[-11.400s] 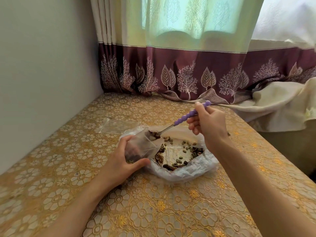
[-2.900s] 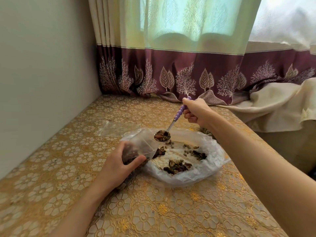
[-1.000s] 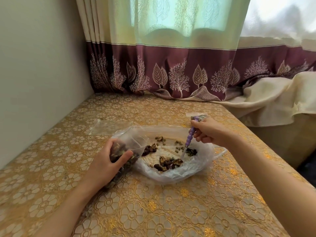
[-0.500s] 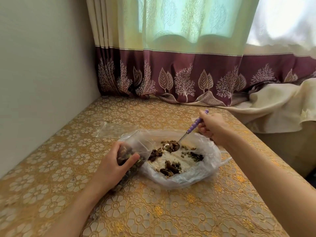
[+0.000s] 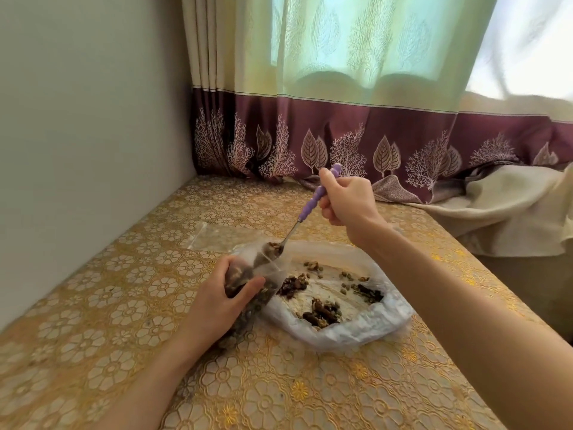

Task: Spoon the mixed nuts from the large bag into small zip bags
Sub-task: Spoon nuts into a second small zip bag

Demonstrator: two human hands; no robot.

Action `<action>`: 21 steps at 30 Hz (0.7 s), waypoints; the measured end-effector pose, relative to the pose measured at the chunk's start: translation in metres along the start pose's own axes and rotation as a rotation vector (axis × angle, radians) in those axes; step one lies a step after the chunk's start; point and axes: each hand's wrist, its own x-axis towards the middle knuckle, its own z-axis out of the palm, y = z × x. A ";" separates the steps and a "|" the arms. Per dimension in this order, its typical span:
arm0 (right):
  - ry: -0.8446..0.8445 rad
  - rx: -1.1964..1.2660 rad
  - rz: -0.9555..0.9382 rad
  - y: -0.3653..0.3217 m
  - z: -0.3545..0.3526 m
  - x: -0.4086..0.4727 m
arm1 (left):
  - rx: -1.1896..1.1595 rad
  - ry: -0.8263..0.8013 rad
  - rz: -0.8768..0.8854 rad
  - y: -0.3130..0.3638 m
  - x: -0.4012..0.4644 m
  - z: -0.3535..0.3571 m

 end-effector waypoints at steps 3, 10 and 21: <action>-0.031 -0.009 -0.227 -0.012 0.014 -0.009 | -0.069 0.032 -0.059 0.004 0.001 -0.001; 0.020 0.018 -0.435 -0.028 0.024 -0.016 | -0.256 0.158 -0.162 0.014 0.002 -0.009; 0.170 0.397 -0.041 0.008 -0.021 -0.020 | -0.264 0.048 -0.151 0.011 0.000 -0.008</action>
